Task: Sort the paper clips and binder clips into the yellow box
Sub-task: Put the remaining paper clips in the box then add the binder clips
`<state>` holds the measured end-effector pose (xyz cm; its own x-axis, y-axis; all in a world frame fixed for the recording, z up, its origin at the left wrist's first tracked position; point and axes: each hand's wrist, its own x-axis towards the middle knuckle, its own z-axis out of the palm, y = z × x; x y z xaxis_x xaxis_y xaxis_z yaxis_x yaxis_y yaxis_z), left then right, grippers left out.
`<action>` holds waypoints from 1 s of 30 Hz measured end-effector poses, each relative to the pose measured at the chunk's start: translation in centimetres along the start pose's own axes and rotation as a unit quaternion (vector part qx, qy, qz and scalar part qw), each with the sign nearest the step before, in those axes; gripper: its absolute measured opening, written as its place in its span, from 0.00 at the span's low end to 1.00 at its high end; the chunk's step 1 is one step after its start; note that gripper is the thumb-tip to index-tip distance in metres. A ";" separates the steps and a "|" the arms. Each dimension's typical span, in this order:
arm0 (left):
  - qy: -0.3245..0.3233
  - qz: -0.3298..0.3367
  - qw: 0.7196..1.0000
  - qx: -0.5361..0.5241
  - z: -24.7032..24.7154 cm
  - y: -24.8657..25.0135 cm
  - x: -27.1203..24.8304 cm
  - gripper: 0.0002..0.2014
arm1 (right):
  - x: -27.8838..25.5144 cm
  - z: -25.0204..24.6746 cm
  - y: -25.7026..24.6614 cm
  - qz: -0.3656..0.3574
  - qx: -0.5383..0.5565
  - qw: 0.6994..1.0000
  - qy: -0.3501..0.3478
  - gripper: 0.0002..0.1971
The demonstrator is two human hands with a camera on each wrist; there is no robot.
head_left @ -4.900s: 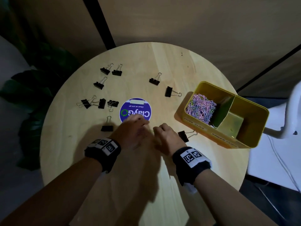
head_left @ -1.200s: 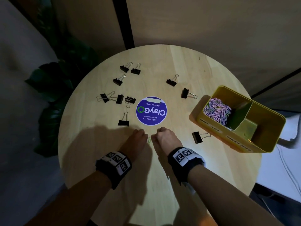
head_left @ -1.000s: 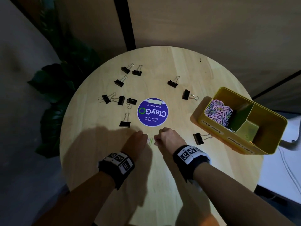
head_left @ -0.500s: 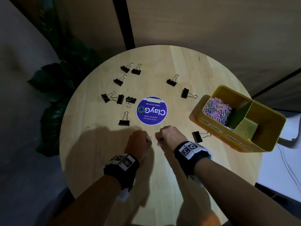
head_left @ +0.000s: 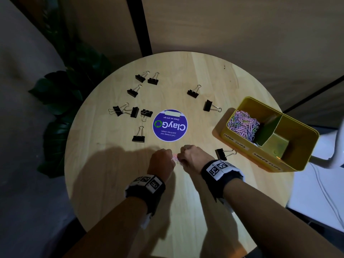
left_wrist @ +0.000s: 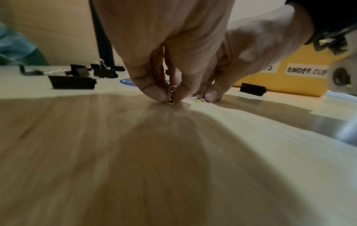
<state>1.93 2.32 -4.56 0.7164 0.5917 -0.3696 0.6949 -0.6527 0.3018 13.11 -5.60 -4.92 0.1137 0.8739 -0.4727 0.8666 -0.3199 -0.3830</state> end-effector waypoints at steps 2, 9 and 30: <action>-0.002 -0.007 1.000 -0.017 -0.3 0.0 0.0 0.06 | 0.5 0.2 -0.3 0.007 -0.014 1.000 0.004 0.10; 0.004 -0.037 0.996 -0.079 -0.3 -0.3 0.0 0.06 | 1.3 0.3 -1.5 0.049 -0.003 0.998 0.028 0.12; 0.031 0.026 0.997 -0.058 0.6 -0.4 -1.9 0.03 | 0.3 1.8 -2.6 0.094 0.015 0.995 0.040 0.10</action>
<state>0.29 1.20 -4.47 0.7510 0.5900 -0.2965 0.6573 -0.6254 0.4206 10.02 -5.15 -5.44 0.3113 0.8239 -0.4736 0.8115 -0.4898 -0.3187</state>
